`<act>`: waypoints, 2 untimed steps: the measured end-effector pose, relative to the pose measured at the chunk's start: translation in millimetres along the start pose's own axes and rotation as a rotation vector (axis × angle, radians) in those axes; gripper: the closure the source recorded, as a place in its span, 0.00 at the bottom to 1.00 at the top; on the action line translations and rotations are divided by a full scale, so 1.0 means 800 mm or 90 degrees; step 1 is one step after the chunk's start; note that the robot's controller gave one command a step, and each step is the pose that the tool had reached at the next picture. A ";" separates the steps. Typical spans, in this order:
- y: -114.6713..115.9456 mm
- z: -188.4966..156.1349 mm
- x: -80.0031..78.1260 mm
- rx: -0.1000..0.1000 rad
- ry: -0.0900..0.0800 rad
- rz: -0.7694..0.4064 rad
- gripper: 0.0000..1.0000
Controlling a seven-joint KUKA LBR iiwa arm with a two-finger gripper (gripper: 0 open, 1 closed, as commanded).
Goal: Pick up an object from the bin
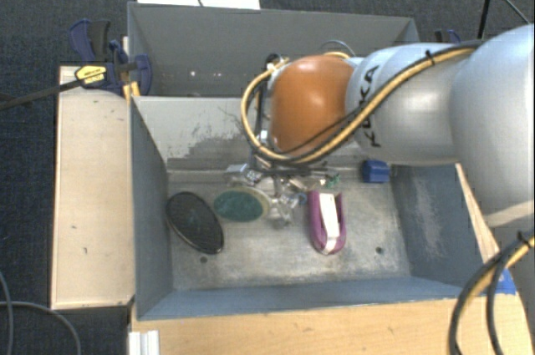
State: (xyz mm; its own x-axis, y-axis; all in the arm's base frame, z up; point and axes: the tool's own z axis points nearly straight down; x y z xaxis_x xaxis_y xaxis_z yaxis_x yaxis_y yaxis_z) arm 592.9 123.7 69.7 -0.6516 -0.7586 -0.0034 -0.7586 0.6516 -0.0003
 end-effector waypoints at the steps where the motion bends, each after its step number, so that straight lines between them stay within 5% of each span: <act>1: 0.101 -0.001 -0.096 -0.001 0.000 -0.196 0.00; 2: 0.099 -0.002 -0.094 -0.001 0.000 -0.191 1.00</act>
Offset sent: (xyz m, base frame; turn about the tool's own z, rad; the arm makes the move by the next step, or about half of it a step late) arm -0.0118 0.1081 0.0003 -0.3078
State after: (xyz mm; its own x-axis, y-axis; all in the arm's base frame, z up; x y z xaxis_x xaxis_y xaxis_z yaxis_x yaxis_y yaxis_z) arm 581.9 232.5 71.2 -0.3989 -0.9170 -0.0034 -0.9170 0.3989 -0.0001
